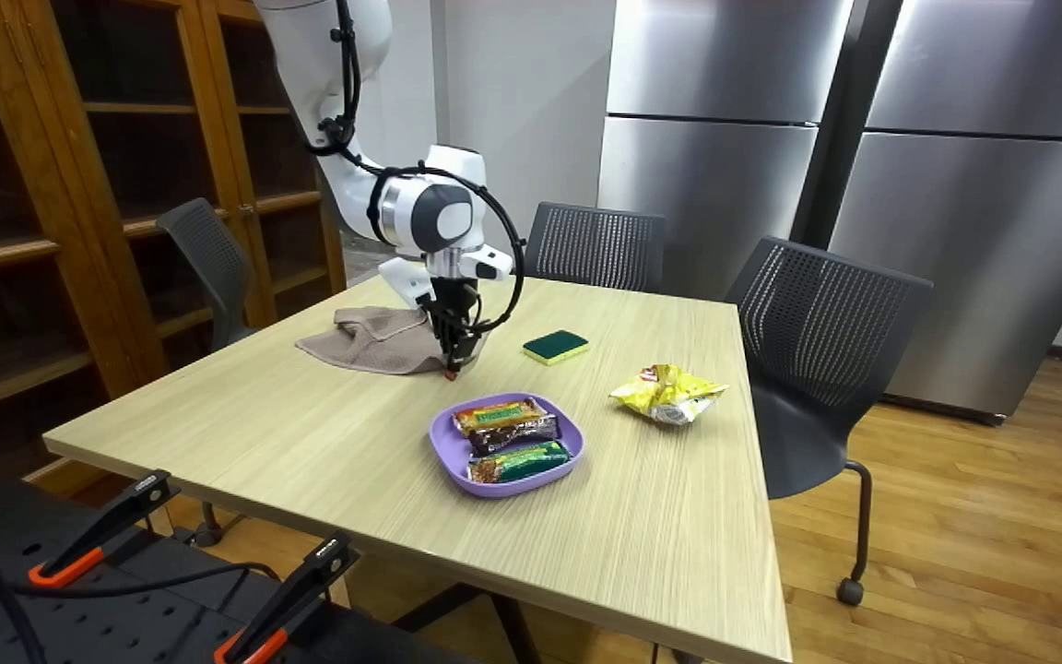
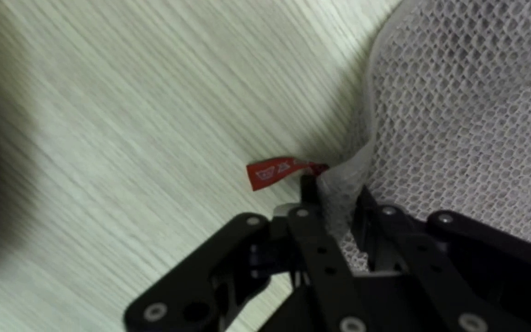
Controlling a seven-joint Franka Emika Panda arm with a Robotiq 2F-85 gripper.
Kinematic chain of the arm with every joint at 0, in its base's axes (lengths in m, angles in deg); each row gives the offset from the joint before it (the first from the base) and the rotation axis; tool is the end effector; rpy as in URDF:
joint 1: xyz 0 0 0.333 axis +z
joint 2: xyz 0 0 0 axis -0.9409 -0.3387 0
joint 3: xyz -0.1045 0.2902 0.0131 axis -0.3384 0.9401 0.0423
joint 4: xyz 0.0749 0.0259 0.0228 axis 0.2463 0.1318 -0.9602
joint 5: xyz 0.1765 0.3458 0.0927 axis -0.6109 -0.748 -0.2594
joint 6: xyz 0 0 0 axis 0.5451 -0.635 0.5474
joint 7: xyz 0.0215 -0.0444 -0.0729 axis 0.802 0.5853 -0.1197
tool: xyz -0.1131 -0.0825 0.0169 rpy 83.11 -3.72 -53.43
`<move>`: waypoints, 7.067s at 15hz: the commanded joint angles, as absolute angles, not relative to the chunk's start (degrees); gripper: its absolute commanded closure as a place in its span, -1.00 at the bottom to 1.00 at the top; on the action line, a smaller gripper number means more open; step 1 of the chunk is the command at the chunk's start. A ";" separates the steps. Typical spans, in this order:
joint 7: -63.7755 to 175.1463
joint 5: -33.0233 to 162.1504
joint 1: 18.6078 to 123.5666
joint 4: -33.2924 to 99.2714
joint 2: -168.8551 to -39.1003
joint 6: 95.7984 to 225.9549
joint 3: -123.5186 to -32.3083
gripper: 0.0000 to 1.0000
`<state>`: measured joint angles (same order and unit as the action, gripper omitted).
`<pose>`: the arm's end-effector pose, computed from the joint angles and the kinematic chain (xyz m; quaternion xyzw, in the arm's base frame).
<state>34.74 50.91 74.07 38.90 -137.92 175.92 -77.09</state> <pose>0.6538 0.0079 0.0365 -0.9588 0.2828 -0.0031 0.0284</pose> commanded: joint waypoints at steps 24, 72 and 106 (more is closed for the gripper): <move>46.34 50.30 68.90 55.23 -122.49 178.16 -76.08 0.97; 63.24 51.74 55.80 76.54 -106.25 182.90 -82.00 0.97; 60.48 61.64 57.98 81.69 -104.76 183.32 -88.46 -1.00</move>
<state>61.28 61.30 57.99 82.27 -105.44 183.58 -88.97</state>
